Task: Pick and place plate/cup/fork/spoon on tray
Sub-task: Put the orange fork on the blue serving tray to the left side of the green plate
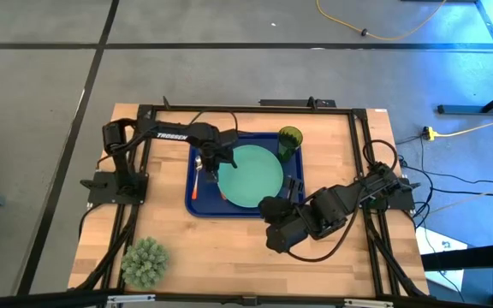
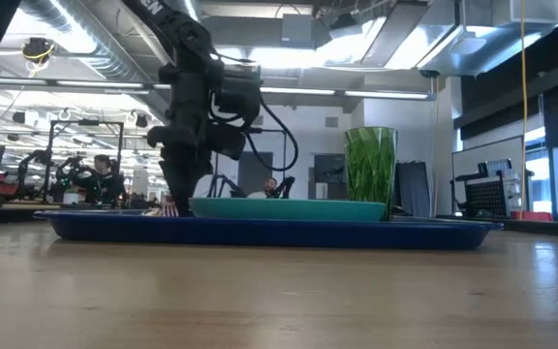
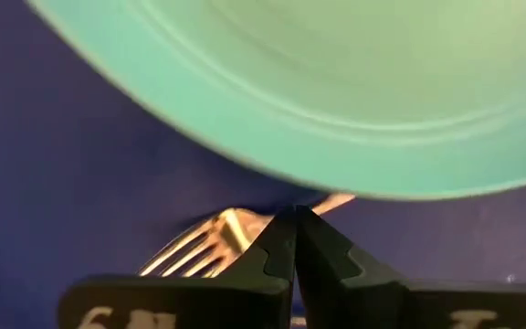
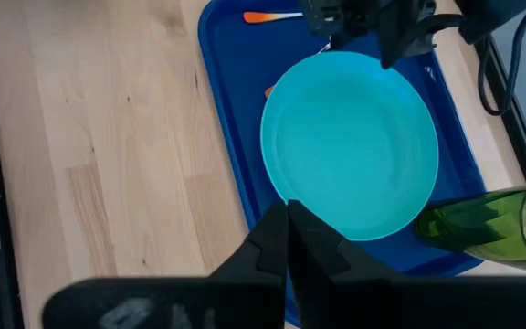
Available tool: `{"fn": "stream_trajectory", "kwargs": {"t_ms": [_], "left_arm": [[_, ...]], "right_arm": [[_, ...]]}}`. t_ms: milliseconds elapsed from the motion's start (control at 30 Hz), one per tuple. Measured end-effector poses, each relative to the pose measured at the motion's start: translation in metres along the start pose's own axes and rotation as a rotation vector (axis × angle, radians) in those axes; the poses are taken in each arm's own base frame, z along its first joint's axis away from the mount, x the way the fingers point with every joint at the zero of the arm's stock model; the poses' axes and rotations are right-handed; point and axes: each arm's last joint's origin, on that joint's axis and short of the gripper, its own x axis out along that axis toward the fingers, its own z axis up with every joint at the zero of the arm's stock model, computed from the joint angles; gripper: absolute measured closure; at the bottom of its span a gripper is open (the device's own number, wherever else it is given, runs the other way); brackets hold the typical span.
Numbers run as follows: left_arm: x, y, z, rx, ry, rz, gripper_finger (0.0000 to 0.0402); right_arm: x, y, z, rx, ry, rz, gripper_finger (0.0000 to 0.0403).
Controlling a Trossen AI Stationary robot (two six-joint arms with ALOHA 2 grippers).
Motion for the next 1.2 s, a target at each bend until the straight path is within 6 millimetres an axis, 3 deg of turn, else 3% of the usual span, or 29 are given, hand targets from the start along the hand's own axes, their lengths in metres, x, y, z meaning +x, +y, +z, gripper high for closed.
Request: {"fn": "stream_trajectory", "kwargs": {"t_ms": [300,767,1200], "left_arm": [[0.005,-0.012,0.006,0.04,-0.067,-0.028,0.0401],[0.017,-0.019,0.0,0.04,-0.025,-0.039,0.0401],[0.019,-0.04,-0.004,0.151,0.034,-0.103,0.0401]], "right_arm": [[0.0,0.0,0.0,0.001,0.001,0.0,0.0398],[0.001,0.0,0.0,0.002,0.001,0.0,0.0398],[0.001,0.0,0.0,0.002,0.002,0.0,0.0398]]}}
